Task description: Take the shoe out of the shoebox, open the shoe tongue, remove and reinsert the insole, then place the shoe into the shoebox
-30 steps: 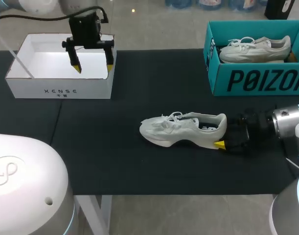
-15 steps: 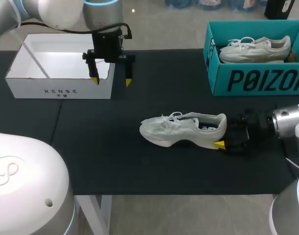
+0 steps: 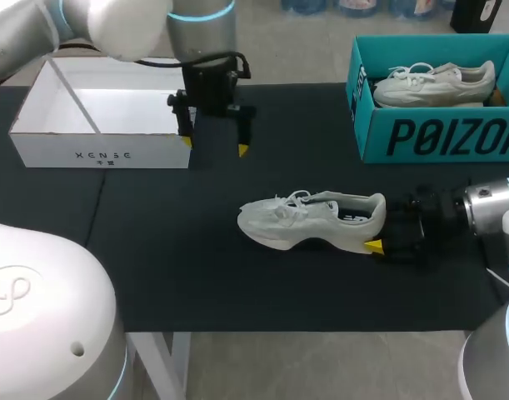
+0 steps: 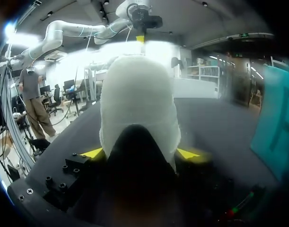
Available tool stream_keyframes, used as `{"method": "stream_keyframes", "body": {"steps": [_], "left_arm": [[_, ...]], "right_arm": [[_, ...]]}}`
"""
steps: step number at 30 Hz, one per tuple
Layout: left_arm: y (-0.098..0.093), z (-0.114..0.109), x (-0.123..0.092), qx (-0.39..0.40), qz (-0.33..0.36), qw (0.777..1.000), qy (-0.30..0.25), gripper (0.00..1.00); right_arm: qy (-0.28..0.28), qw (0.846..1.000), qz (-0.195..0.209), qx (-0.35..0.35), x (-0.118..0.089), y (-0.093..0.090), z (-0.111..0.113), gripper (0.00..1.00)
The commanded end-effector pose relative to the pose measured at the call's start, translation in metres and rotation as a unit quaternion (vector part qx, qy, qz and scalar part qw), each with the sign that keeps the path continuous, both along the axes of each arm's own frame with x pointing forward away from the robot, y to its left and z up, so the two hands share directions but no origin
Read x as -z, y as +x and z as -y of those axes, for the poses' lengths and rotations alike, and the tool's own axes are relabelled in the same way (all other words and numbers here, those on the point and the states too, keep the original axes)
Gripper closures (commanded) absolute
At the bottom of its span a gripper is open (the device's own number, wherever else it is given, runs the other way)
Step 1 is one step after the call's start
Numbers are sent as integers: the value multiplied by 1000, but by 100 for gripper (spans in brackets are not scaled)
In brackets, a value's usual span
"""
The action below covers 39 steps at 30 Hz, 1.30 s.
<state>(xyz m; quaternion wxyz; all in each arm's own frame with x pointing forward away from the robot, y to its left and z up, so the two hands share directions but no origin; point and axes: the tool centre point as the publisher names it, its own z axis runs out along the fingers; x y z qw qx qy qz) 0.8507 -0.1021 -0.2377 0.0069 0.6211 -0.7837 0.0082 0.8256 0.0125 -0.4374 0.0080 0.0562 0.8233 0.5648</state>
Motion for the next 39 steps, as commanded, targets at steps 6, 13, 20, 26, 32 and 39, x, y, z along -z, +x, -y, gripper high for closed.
{"method": "stream_keyframes", "body": {"steps": [6,13,20,26,32,39], "left_arm": [[-8,129,33,69,-1,997,42,0],[-11,168,51,89,0,995,55,0],[-21,190,73,94,-2,993,68,0],[-31,199,82,77,3,993,89,0],[-35,193,90,54,0,995,85,0],[-34,182,94,27,6,996,90,0]], "right_arm": [[-1,1000,-1,0,7,2,-4,100],[-1,1000,-1,0,7,2,-4,100],[-1,1000,-1,0,7,2,-4,100],[-1,1000,-1,0,7,2,-4,100],[-1,1000,-1,0,7,2,-4,100],[-1,1000,-1,0,7,2,-4,100]]}}
